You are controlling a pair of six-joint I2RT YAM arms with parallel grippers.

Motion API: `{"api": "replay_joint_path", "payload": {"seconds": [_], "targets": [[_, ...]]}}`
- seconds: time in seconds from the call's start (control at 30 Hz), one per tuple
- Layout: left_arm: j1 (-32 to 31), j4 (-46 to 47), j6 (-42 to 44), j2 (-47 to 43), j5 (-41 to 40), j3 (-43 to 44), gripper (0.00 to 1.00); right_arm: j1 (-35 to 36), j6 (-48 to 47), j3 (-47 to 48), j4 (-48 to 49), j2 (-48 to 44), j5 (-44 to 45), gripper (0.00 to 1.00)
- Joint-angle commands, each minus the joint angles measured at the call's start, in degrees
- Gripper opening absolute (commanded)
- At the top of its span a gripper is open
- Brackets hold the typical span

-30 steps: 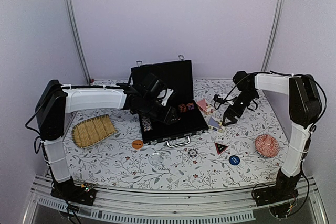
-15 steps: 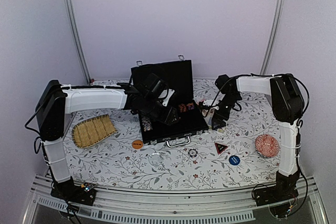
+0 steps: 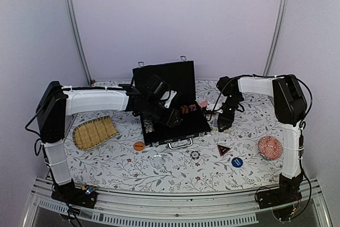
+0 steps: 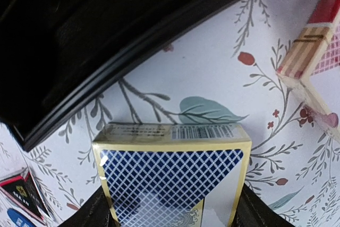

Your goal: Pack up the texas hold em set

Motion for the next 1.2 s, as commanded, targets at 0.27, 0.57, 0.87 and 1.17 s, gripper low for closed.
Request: {"api": "replay_joint_path", "payload": {"seconds": [0.27, 0.57, 0.87, 1.17], "targets": [[-0.27, -0.01, -0.15, -5.98, -4.49, -5.86, 0.55, 4.59, -3.25, 5.68, -2.38, -13.41, -0.28, 0.56], [5.04, 4.31, -8.97, -17.64, -7.57, -18.97, 0.54, 14.69, -8.34, 6.49, 8.46, -12.14, 0.06, 0.56], [8.93, 6.68, -10.53, -26.54, -8.24, -27.49, 0.55, 19.96, -10.77, 19.61, 9.47, 2.04, -0.02, 0.56], [9.4, 8.24, -10.2, -27.86, -7.9, -30.09, 0.55, 22.4, -13.06, 23.73, 6.92, 9.3, -1.43, 0.58]]}}
